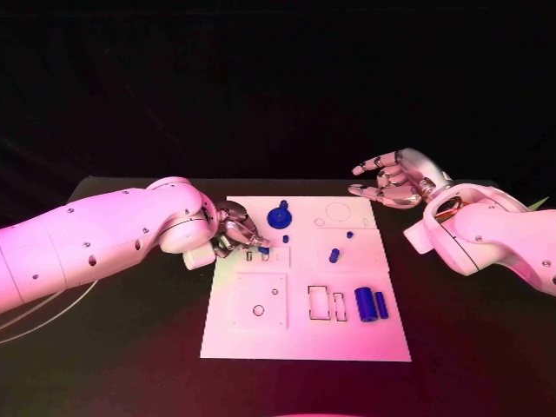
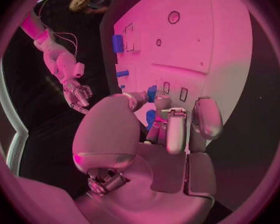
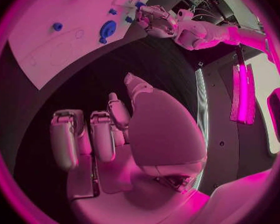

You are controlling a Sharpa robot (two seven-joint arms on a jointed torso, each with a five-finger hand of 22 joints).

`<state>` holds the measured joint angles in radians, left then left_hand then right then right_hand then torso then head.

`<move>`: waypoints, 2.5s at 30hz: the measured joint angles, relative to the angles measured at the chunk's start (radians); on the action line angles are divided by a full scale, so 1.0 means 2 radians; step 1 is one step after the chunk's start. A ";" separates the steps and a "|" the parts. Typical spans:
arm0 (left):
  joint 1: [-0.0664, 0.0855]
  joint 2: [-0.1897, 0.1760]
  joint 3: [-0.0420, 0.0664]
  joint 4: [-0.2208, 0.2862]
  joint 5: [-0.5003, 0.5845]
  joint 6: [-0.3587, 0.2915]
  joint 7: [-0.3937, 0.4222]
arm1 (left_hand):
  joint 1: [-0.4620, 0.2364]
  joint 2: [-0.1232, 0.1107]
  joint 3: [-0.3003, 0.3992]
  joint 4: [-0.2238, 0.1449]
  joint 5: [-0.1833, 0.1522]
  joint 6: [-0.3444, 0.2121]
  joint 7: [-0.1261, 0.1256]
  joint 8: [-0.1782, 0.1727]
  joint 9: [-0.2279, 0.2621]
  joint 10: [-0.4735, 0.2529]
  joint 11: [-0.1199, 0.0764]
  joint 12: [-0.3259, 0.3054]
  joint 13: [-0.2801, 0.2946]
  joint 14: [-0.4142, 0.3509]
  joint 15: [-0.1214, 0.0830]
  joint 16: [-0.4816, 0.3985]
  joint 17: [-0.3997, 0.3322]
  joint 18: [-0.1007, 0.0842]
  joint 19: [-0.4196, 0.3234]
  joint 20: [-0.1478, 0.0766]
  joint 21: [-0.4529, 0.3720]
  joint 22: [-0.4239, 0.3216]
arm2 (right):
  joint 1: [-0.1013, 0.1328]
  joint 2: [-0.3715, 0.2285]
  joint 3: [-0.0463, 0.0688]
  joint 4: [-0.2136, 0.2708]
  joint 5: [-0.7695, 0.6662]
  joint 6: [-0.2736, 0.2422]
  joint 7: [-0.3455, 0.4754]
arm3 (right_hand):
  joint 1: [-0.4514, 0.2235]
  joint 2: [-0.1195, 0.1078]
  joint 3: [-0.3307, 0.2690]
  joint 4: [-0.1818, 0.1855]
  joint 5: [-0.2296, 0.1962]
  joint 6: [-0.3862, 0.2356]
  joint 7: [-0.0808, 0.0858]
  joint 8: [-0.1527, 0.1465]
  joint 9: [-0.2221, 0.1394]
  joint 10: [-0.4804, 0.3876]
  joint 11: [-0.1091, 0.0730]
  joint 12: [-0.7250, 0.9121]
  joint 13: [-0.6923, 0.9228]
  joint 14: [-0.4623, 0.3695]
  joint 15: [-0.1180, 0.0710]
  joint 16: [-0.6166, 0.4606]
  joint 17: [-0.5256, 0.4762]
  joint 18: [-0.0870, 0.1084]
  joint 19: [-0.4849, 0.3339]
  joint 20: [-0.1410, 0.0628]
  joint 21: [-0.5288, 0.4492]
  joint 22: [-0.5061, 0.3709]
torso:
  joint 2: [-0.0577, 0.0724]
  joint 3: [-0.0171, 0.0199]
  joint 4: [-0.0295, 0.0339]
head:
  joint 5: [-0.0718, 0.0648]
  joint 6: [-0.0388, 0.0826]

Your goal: Assemble the parts on the task board

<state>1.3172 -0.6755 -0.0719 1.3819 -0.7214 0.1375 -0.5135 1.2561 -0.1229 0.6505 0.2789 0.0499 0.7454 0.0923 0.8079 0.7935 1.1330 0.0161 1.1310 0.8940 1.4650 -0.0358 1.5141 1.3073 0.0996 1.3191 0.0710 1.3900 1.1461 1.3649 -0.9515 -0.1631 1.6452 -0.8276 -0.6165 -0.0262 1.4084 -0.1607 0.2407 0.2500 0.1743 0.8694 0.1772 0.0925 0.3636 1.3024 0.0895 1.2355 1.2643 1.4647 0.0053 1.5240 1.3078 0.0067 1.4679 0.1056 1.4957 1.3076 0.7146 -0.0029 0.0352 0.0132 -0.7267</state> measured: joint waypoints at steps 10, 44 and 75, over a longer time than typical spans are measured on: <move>0.000 -0.005 -0.002 0.020 -0.043 -0.016 0.001 | -0.014 -0.009 0.022 -0.014 0.000 0.002 -0.002 0.003 0.005 0.009 -0.001 0.003 0.006 0.001 -0.001 0.002 0.000 0.000 0.006 -0.002 0.003 0.009 | 0.000 -0.001 0.000 0.000 0.000 0.001 0.000 | 0.000 0.000 0.001 0.001 0.000 0.000 0.000 0.000 0.000 0.000 0.000 0.000 0.000 0.000 0.000 0.000 0.000 0.000 0.000 0.000 0.000 0.000 | 0.000 -0.0015 0.0012 | 0.000 -0.003; -0.005 0.020 -0.018 0.018 -0.155 -0.040 -0.001 | -0.042 -0.023 0.057 -0.028 0.003 0.014 -0.007 0.005 0.015 0.027 -0.006 0.012 0.020 0.001 -0.004 0.011 0.000 -0.008 0.017 -0.006 0.011 0.026 | -0.002 0.003 0.000 -0.006 0.001 0.004 0.004 | 0.000 0.000 0.002 0.002 0.000 0.000 0.000 0.002 -0.001 0.000 0.000 0.000 0.000 0.000 0.000 0.000 0.000 0.000 0.000 0.000 0.000 0.000 | 0.000 -0.0021 0.0029 | 0.005 -0.013; -0.005 0.019 -0.019 0.017 -0.157 -0.020 -0.002 | -0.060 -0.026 0.061 -0.025 0.012 0.018 -0.009 0.009 0.022 0.034 -0.006 0.015 0.024 -0.001 -0.006 0.013 0.000 -0.008 0.020 -0.006 0.013 0.030 | -0.003 0.004 0.000 -0.008 0.002 0.008 0.005 | -0.002 -0.002 0.002 0.002 0.002 0.000 0.000 0.002 -0.001 0.000 0.000 0.000 0.000 0.000 0.000 0.000 0.000 0.000 0.000 0.000 0.000 0.000 | 0.000 -0.0019 0.0033 | 0.005 -0.015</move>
<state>1.3062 -0.6374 -0.1107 1.4153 -1.0363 0.0967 -0.5174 1.1364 -0.1742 0.7716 0.2288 0.0735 0.7814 0.0752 0.8254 0.8376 1.2010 0.0034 1.1610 0.9416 1.4632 -0.0483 1.5405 1.3076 0.0840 1.3598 0.0593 1.4162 1.2055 1.3595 -0.9436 -0.1633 1.6301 -0.8241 -0.5997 -0.0161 1.4044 -0.1648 0.2445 0.2538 0.1781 0.8694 0.1771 0.0964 0.3608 1.3024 0.0895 1.2355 1.2635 1.4647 0.0053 1.5240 1.3074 0.0068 1.4679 0.1055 1.4957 1.3077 0.7145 -0.0066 0.0417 0.0240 -0.7576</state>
